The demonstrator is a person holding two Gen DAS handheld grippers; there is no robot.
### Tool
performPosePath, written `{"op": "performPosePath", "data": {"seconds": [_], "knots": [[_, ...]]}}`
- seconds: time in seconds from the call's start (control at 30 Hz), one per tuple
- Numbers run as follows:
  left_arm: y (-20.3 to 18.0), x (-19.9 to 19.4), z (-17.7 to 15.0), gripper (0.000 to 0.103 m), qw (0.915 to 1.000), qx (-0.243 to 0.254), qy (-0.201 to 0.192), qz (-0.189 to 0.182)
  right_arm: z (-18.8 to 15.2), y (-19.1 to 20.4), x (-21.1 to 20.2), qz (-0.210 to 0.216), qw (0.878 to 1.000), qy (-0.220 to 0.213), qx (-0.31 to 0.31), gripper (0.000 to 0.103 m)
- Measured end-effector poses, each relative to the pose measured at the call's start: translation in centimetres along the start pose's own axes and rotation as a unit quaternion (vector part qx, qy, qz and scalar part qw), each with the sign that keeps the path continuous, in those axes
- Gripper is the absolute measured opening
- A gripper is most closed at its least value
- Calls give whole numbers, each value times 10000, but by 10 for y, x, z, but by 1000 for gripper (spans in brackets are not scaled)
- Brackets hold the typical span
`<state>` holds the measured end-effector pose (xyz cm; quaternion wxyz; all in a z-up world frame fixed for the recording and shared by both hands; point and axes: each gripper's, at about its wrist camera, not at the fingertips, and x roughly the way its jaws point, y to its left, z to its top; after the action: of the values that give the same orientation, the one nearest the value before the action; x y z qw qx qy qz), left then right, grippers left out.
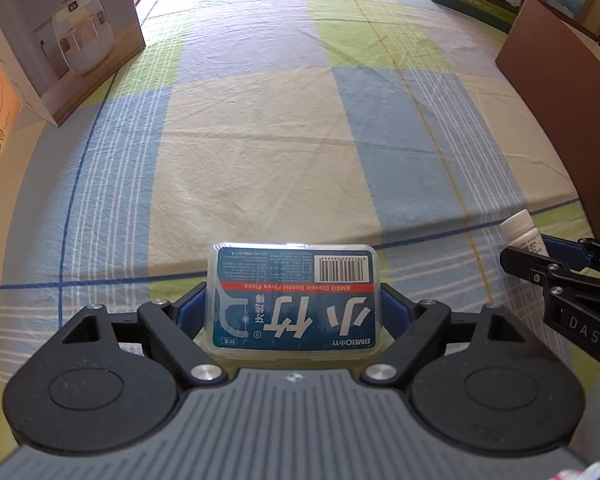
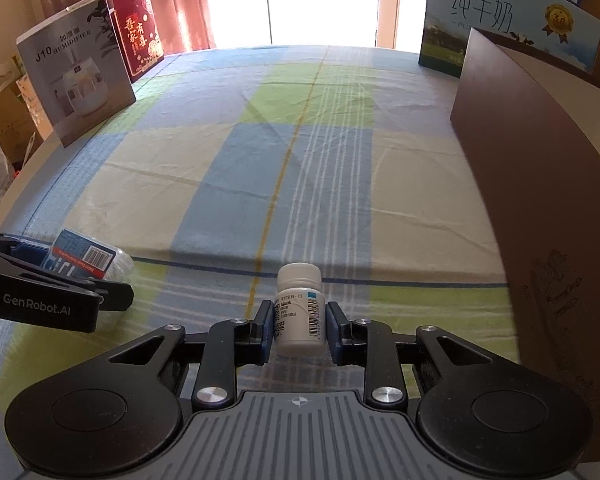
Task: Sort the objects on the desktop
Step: 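Close the left gripper on the clear floss-pick box, then carry the floss box and pill bottle in both grippers over the brown box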
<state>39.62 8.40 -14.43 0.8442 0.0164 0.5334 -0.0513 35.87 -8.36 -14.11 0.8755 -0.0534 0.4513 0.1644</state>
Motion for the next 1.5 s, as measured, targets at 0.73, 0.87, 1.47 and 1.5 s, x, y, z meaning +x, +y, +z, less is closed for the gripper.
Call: {"op": "performPosePath", "data": {"seconds": [0.73,0.87,1.47,1.5], "knots": [[-41,-83,-35,84,9986,156,-442,-258,-35,-24,-102,494,9976,-331,366,24],[-58,-103,-37,84,9976,229,-560,-344,-40,-37,-127,515,9966,-479,432,24],[-191,-152,-2,84,9826,1010,-1185,-1017,-35,-146,-210,51,9893,-1232,783,24],[-201,-152,1,84,9812,1063,-1212,-1059,-33,-156,-212,15,9888,-1263,798,24]]}}
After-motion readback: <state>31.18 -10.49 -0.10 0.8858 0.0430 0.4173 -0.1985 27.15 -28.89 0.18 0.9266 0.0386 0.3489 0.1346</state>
